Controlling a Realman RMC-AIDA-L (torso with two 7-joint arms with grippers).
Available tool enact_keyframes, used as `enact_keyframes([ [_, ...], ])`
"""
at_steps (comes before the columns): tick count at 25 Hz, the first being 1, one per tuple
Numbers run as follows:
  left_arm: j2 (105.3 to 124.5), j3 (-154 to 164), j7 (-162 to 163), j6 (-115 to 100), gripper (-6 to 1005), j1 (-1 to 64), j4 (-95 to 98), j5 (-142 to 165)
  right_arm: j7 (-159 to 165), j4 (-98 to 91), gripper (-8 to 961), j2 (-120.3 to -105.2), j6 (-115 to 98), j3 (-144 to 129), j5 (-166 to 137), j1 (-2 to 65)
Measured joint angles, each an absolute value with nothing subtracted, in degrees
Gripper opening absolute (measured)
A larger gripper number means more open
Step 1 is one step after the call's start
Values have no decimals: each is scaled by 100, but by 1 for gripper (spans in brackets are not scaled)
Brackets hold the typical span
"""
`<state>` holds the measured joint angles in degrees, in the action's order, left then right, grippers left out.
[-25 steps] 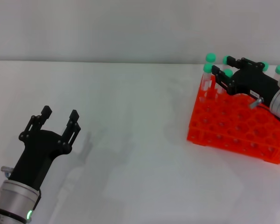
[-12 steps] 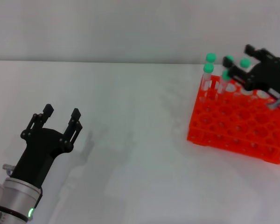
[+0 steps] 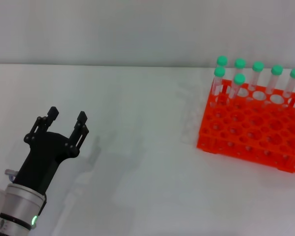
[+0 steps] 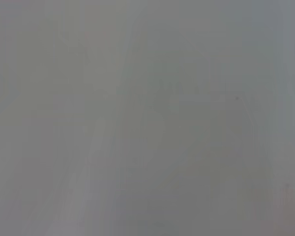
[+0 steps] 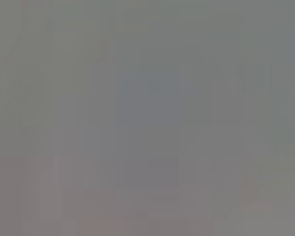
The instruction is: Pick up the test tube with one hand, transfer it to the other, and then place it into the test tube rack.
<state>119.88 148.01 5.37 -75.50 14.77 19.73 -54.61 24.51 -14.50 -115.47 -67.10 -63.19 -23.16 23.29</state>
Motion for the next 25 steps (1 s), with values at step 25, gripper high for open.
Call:
enact_keyframes([
  [25, 11995, 14832, 848, -7479, 691, 1561, 1915, -5476, 1768, -901, 839, -11569, -6696, -5725, -2254, 2321],
])
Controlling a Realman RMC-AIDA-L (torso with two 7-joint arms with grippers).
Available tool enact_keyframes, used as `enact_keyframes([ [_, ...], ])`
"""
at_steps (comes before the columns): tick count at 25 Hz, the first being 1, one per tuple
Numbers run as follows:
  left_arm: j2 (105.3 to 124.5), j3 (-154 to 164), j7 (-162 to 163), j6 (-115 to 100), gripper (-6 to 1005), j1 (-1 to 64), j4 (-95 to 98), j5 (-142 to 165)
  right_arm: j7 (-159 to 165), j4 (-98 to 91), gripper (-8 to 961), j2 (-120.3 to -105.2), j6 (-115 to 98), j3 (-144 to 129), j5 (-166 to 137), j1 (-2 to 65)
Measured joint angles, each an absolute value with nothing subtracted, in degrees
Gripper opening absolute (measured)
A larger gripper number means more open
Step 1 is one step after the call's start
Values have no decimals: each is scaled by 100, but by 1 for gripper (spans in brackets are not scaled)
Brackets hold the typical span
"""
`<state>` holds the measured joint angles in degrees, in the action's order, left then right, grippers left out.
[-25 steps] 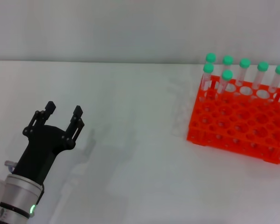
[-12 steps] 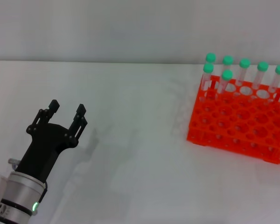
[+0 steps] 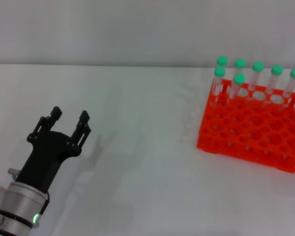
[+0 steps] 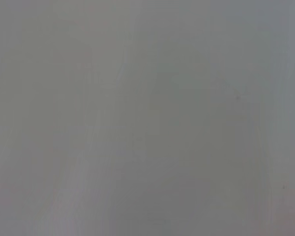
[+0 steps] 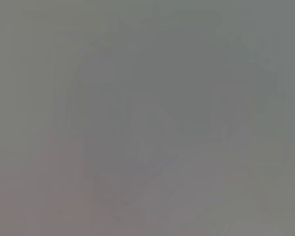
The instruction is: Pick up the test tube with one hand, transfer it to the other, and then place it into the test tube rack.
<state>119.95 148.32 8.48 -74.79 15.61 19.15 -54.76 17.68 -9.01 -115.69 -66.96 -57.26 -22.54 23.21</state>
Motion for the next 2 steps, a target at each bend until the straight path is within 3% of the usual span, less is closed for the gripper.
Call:
enact_keyframes([
  [2, 11995, 14827, 877, -7479, 691, 1567, 1915, -5476, 1767, -900, 839, -11569, -6694, -5724, -2253, 2320],
])
